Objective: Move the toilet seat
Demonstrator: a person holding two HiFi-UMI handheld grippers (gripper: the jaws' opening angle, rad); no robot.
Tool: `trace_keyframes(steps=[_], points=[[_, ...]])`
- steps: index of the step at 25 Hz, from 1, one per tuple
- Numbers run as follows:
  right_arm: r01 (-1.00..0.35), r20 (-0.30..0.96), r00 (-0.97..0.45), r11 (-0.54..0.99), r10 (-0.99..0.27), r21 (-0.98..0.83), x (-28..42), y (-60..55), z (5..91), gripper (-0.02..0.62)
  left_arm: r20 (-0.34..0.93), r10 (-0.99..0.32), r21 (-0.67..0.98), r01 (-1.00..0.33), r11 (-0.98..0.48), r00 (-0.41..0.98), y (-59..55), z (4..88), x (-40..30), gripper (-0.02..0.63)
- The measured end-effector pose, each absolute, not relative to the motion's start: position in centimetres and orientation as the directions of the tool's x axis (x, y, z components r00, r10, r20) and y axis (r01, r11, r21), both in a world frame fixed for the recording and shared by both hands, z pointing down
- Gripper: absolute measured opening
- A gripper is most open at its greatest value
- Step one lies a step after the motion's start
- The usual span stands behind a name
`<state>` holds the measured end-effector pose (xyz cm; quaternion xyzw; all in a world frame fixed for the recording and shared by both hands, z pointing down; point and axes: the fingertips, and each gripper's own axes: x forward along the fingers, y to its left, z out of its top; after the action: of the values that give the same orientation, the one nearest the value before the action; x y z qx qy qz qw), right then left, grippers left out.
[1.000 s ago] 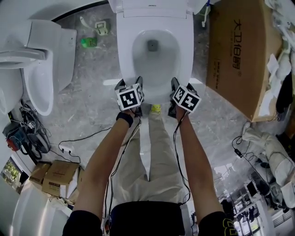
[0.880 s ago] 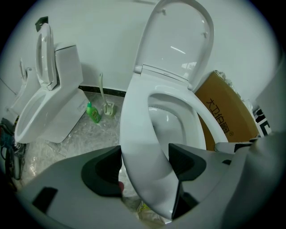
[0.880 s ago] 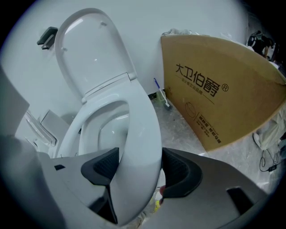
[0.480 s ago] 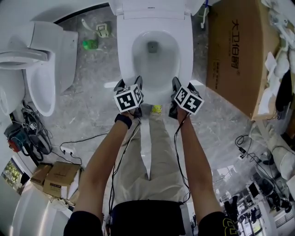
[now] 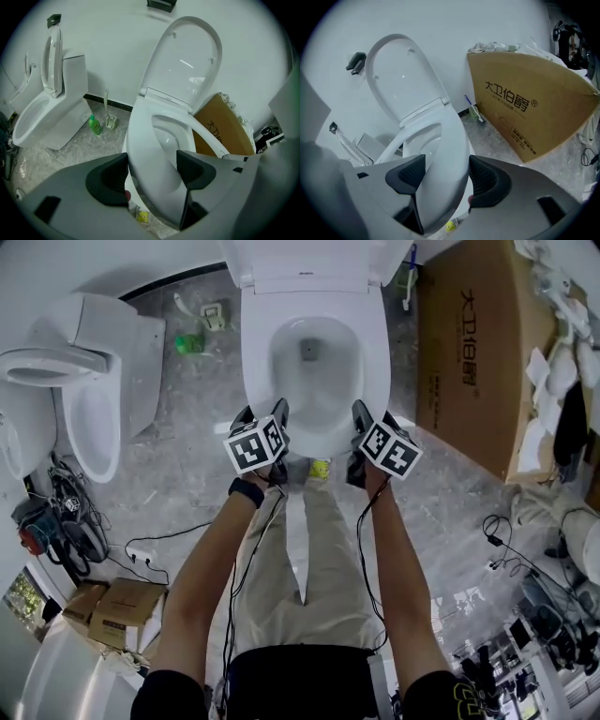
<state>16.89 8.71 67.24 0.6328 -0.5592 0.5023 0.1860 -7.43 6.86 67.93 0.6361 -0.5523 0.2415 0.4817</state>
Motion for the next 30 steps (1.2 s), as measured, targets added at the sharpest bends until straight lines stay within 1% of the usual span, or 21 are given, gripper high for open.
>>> trace_keyframes(steps=[9, 18, 30], points=[[-0.875, 0.810, -0.168, -0.294, -0.562, -0.386, 16.8, 7.4, 64.6, 0.313, 0.833, -0.472, 0.374, -0.923, 0.093, 0.290, 5.7, 65.2, -7.9, 0.339], [-0.843, 0.776, -0.215, -0.288, -0.592, -0.454, 16.8, 6.2, 61.9, 0.305, 0.775, -0.499, 0.479, -0.875, 0.065, 0.387, 4.5, 62.6, -7.4, 0.341], [-0.786, 0.725, -0.247, -0.305, -0.643, -0.538, 17.0, 4.3, 58.9, 0.302, 0.733, -0.511, 0.553, -0.831, 0.062, 0.449, 2.9, 59.9, -7.7, 0.348]])
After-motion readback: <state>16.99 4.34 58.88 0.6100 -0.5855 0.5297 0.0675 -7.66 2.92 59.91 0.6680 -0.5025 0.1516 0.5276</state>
